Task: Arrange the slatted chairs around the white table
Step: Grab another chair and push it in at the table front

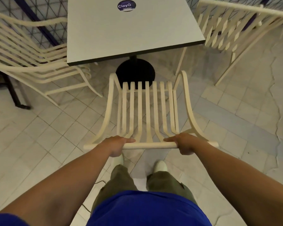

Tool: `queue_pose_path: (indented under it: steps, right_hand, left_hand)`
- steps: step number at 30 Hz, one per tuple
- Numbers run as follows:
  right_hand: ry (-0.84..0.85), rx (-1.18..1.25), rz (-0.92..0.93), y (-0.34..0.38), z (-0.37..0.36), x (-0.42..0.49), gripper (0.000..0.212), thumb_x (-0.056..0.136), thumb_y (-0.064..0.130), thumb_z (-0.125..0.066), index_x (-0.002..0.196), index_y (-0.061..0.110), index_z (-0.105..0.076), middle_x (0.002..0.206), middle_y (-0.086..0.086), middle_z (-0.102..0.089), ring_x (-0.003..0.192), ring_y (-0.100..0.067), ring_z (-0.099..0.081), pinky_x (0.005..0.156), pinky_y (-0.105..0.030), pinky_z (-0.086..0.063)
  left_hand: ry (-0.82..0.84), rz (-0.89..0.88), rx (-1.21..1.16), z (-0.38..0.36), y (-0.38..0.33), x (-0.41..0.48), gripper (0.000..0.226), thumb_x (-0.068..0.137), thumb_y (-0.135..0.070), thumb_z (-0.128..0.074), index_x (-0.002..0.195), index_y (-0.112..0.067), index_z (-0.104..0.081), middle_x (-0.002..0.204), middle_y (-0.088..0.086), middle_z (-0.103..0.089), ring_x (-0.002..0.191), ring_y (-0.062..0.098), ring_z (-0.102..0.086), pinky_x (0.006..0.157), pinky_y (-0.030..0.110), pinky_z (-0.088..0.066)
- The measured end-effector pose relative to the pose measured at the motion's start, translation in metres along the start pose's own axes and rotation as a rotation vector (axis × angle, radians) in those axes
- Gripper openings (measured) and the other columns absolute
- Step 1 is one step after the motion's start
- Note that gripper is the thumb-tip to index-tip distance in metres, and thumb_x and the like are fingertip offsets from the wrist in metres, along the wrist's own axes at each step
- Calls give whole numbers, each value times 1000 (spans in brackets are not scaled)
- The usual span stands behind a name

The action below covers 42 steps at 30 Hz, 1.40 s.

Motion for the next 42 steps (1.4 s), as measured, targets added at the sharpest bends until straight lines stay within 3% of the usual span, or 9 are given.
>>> queue_pose_path:
  steps: [4,9,20,32,42]
  right_hand:
    - [7,-23,2,-10,7,-4,81,88,1,-60,148,48,-31,126,-2,-53,106,-22,-57,92,-32,-45]
    - [-10,-48,-46,-15,9,-3,85,86,2,-63,146,53,-31,126,0,-56,104,-20,-58,93,-34,-49]
    - [-60,-14,-127,-18,1,-5,77,85,7,-63,144,50,-38,129,2,-57,104,-18,-59,93,-35,-50]
    - [32,-93,50,-38,7,-3,79,86,5,-63,146,48,-35,129,2,-56,109,-20,-57,95,-33,-48]
    - [64,-182,117,-69,31,-3,85,87,4,-61,149,51,-25,135,0,-51,112,-22,-55,94,-35,-48]
  left_hand:
    - [-9,24,-45,-4,-14,0,83,95,-1,-54,152,-54,-24,112,1,-51,84,18,-53,70,29,-43]
    - [2,18,-40,-8,-16,3,86,93,-1,-52,151,-57,-21,115,1,-55,88,21,-59,79,37,-56]
    - [28,3,-34,-12,-14,4,84,92,-4,-53,153,-52,-21,125,4,-54,96,24,-60,84,41,-56]
    - [70,98,-65,-12,-24,3,89,92,-1,-54,151,-58,-19,127,3,-54,96,22,-59,86,39,-56]
    - [0,114,-130,-15,-57,7,89,91,2,-52,151,-57,-21,138,1,-53,103,23,-61,86,38,-55]
Point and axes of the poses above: each hand's wrist, its own x-axis towards the middle knuckle, its own z-axis out of the back of the hand, y = z × x, the point moved 4 cm from there along x, towards the middle knuckle
